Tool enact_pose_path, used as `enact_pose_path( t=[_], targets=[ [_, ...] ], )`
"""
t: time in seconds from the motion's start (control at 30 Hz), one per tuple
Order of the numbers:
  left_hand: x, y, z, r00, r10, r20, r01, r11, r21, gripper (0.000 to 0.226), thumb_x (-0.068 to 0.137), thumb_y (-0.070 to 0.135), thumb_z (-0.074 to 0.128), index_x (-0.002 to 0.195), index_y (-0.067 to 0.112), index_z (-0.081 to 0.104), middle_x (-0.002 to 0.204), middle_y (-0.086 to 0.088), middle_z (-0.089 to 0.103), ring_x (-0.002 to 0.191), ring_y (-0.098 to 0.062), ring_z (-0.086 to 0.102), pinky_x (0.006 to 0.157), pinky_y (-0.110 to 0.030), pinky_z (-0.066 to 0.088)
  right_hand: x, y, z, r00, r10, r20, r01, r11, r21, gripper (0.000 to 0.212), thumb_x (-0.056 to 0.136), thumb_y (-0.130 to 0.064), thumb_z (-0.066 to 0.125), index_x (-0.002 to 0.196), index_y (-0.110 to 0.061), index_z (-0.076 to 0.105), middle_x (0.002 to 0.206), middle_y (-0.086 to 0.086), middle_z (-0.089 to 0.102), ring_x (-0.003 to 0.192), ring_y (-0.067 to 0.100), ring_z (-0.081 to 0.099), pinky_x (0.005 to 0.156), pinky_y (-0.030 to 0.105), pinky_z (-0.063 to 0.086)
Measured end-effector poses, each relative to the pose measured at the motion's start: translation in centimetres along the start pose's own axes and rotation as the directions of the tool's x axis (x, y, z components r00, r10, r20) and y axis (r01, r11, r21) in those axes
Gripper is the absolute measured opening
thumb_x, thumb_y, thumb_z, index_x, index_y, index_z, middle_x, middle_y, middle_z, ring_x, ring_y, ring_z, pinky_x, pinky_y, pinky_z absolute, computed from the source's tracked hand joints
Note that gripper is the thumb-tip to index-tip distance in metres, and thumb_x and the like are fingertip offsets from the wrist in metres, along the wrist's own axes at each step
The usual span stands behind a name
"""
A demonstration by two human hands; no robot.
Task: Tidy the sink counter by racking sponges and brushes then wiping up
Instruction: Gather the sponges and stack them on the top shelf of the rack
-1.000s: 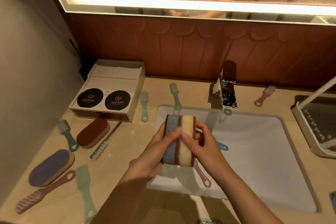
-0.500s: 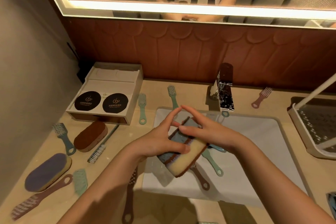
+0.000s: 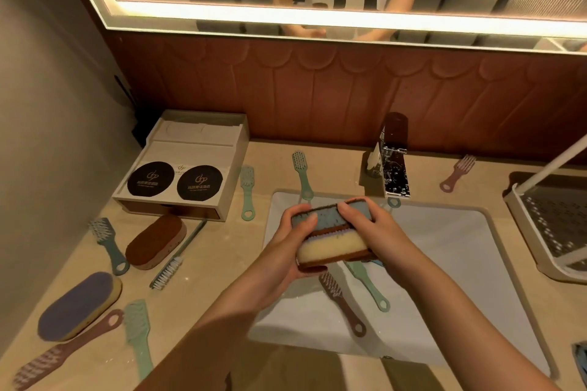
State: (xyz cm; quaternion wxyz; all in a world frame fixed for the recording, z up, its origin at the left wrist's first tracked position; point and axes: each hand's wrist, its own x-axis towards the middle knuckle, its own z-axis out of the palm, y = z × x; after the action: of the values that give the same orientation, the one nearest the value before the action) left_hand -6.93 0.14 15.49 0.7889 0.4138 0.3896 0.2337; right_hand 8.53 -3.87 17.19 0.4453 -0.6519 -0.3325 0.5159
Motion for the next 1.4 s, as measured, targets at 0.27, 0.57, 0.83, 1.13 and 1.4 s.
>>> enact_pose_path(
  t=[0.27,0.57,0.83,1.13,1.4],
  targets=[
    [1.7,-1.0,3.0,0.913,0.241,-0.33,-0.155,0.951,0.266,0.034,0.082,0.052,0.056,0.109,0.033,0.048,0.099,-0.003,0.064,0.087,-0.022,0.066,0.072,-0.043,0.058,-0.8,0.4,1.3,0.995,0.07,-0.076,-0.068,0.997,0.031,0.033,0.088,-0.052,0.049,0.109,-0.026,0.049,0.101,0.005,0.061,0.086,0.025,0.065,0.066,0.042,0.058],
    [3.0,-0.7,9.3,0.832,0.491,-0.257,-0.205,0.703,0.681,0.022,0.096,0.044,0.037,0.086,0.03,0.05,0.08,0.01,0.06,0.077,-0.008,0.056,0.058,-0.018,0.038,0.1,0.9,-1.6,0.946,-0.084,-0.313,0.076,0.996,-0.038,0.051,0.088,-0.059,0.043,0.086,-0.013,0.065,0.075,0.003,0.066,0.079,0.022,0.064,0.078,0.043,0.052],
    [5.4,-1.4,13.1,0.811,0.581,-0.067,-0.249,0.447,0.859,0.041,0.095,0.048,0.034,0.096,0.019,0.063,0.083,-0.004,0.067,0.077,-0.021,0.061,0.067,-0.034,0.05,-0.6,1.5,-5.7,0.922,-0.011,-0.386,0.062,0.991,0.119,0.047,0.096,-0.047,0.032,0.077,-0.018,0.063,0.07,0.002,0.064,0.067,0.014,0.061,0.057,0.025,0.044],
    [7.4,-3.1,19.0,0.858,0.513,-0.021,-0.195,0.363,0.911,0.042,0.097,0.037,0.035,0.091,0.009,0.065,0.08,-0.013,0.066,0.074,-0.027,0.06,0.058,-0.03,0.034,-0.6,3.6,-12.6,0.921,-0.031,-0.389,0.041,0.999,0.017,0.046,0.097,-0.038,0.038,0.081,-0.006,0.067,0.069,0.007,0.062,0.068,0.018,0.057,0.066,0.031,0.042],
    [8.3,-3.4,24.6,0.837,0.547,-0.029,-0.171,0.311,0.935,0.041,0.097,0.03,0.035,0.09,0.003,0.065,0.086,-0.021,0.066,0.08,-0.034,0.059,0.061,-0.033,0.036,-0.9,3.7,-18.3,0.924,-0.113,-0.365,0.106,0.994,-0.038,0.041,0.096,-0.027,0.041,0.061,-0.016,0.059,0.065,0.005,0.06,0.074,0.023,0.057,0.069,0.035,0.043]
  ],
)
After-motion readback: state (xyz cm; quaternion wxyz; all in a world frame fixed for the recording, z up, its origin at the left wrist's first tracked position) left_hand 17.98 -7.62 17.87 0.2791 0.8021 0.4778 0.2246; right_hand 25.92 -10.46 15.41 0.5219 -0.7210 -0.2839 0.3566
